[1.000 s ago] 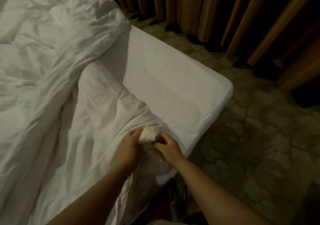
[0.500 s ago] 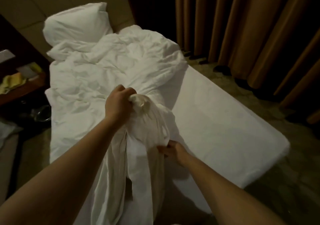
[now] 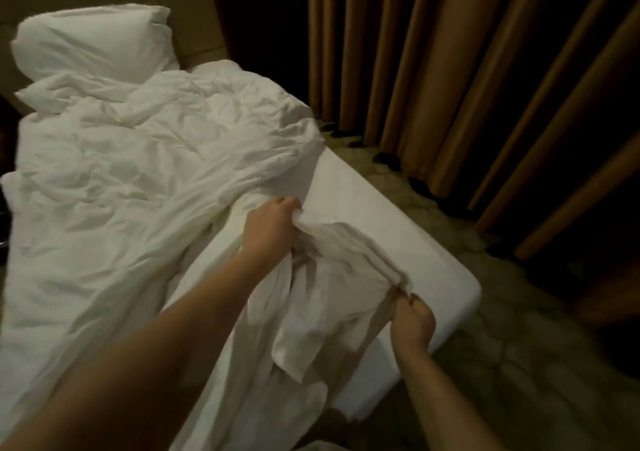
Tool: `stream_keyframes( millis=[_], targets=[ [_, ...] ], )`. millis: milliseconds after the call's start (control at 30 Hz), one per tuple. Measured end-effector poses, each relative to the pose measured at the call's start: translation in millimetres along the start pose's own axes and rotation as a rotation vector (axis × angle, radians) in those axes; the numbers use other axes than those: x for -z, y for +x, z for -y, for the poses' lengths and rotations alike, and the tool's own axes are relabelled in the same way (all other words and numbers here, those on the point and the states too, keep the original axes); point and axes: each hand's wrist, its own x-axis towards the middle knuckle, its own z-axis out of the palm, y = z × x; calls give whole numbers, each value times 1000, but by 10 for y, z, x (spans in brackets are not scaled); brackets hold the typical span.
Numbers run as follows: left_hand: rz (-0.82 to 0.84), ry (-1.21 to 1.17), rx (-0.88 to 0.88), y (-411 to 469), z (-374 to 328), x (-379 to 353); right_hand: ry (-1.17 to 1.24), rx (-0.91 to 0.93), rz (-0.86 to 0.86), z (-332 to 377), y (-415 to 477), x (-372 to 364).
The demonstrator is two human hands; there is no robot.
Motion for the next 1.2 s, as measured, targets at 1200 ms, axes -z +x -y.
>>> stream_keyframes(
  millis=[1200],
  targets=[
    [-63,-31,3,-804,-759,-7,-361,916,20,111,560,959]
  ],
)
